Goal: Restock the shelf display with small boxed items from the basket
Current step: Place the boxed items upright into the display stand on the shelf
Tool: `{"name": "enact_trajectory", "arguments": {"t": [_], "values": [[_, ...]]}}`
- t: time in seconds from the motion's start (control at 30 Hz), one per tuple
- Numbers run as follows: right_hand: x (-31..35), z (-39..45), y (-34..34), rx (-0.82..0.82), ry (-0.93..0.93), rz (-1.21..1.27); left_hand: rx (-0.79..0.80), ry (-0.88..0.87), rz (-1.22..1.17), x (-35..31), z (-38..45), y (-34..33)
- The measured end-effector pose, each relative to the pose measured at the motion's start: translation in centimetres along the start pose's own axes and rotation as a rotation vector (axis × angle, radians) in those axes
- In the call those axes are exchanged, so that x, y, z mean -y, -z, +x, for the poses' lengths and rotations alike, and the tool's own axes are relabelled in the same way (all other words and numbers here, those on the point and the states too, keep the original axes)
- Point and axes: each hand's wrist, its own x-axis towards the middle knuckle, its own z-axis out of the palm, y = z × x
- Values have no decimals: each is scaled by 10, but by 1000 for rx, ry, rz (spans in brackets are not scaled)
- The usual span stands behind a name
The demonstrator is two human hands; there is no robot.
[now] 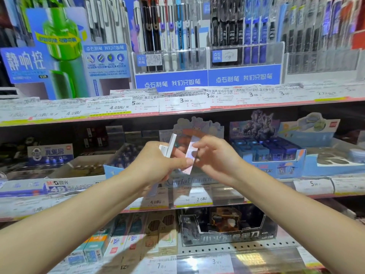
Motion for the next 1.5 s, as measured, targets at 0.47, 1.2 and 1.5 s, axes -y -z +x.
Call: {"name": "enact_trajectory", "arguments": {"t": [0.47,1.2,1.5], "values": [[15,15,18,-278,392,-722,-79,-308,493,-6,10,21],[-14,34,38,-156,365,-1057,306,-282,1031,3,25,36],[-16,34,42,-178,336,-978,344,-276,1020,0,25,38]]}}
